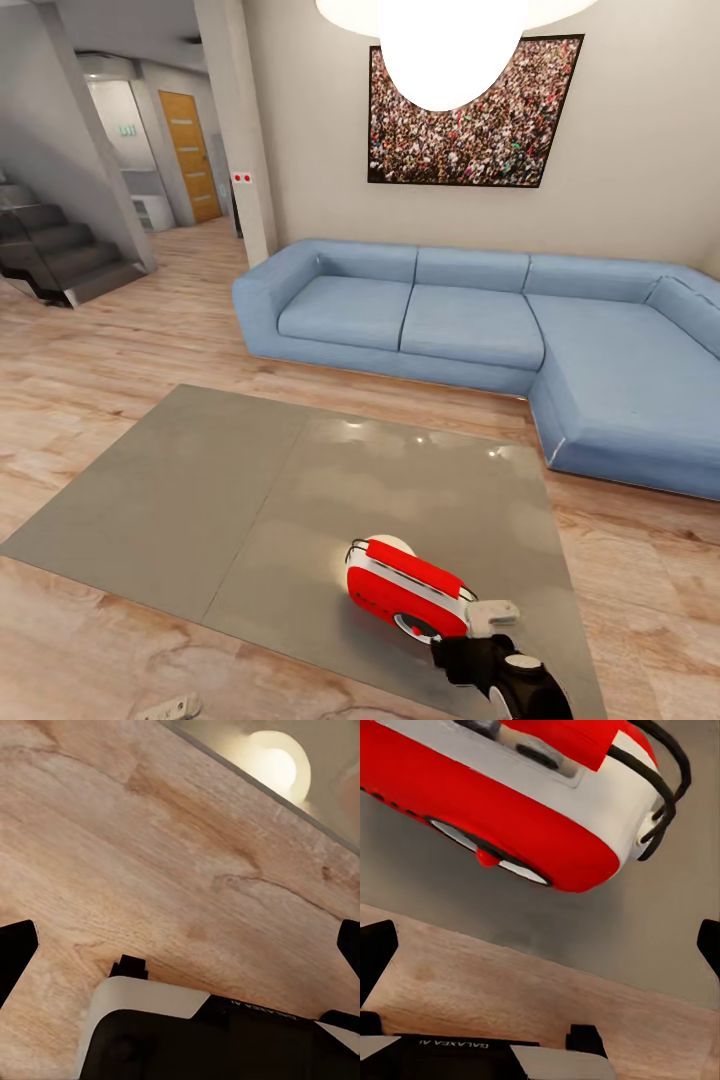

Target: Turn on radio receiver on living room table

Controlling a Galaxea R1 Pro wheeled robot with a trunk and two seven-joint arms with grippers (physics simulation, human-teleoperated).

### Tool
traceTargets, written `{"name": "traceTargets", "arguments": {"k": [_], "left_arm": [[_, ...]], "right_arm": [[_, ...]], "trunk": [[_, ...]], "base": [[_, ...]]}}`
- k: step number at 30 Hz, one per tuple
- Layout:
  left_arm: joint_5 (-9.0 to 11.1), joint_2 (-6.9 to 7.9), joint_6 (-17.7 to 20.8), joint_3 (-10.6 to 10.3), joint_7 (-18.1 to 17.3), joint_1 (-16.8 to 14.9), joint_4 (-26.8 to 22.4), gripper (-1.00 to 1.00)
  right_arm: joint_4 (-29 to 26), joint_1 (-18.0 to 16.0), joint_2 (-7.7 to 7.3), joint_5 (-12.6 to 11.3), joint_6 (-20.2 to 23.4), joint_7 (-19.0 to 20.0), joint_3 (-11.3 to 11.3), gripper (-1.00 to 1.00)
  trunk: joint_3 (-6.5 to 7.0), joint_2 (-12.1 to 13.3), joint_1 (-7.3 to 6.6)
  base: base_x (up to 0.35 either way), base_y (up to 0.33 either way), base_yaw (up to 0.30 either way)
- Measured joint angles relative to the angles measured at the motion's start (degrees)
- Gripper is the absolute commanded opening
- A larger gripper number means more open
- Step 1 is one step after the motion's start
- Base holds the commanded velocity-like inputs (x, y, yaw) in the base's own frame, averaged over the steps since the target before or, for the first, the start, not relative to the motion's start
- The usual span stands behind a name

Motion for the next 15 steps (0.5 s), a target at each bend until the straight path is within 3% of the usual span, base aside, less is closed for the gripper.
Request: {"name": "traceTargets", "arguments": {"k": [3,5,7,8,10,15], "left_arm": [[0.0,-0.05,0.0,0.8,0.0,0.0,0.0,1.0],[0.0,-0.04,0.0,1.1,0.0,0.0,0.0,1.0],[0.0,0.0,0.0,1.2,0.0,0.0,0.0,1.0],[0.0,0.06,0.0,1.2,0.0,0.0,0.0,1.0],[0.0,-0.01,0.0,1.2,0.0,0.0,0.0,1.0],[-0.1,-0.21,0.0,1.2,0.0,0.0,0.1,1.0]], "right_arm": [[-0.3,-0.9,0.09,0.5,0.0,-3.6,3.0,1.0],[-0.4,-1.3,0.26,0.9,0.0,-9.2,5.4,1.0],[-0.5,-1.5,0.79,1.0,0.0,-19.0,9.4,1.0],[-0.5,-1.5,1.61,1.0,-0.8,-30.2,13.2,1.0],[-0.5,-1.6,1.78,1.0,-1.2,-33.4,14.3,1.0],[-0.5,-2.9,1.87,1.1,-1.3,-35.3,15.1,1.0]], "trunk": [[0.0,0.0,0.0],[0.0,0.0,0.0],[0.0,0.0,0.0],[0.0,0.0,0.0],[0.0,0.0,0.0],[0.0,0.0,0.0]], "base": [[0.0,0.0,0.0],[0.0,0.0,0.0],[0.0,0.0,0.0],[0.0,0.0,0.0],[0.0,0.0,0.0],[0.0,0.0,0.0]]}}
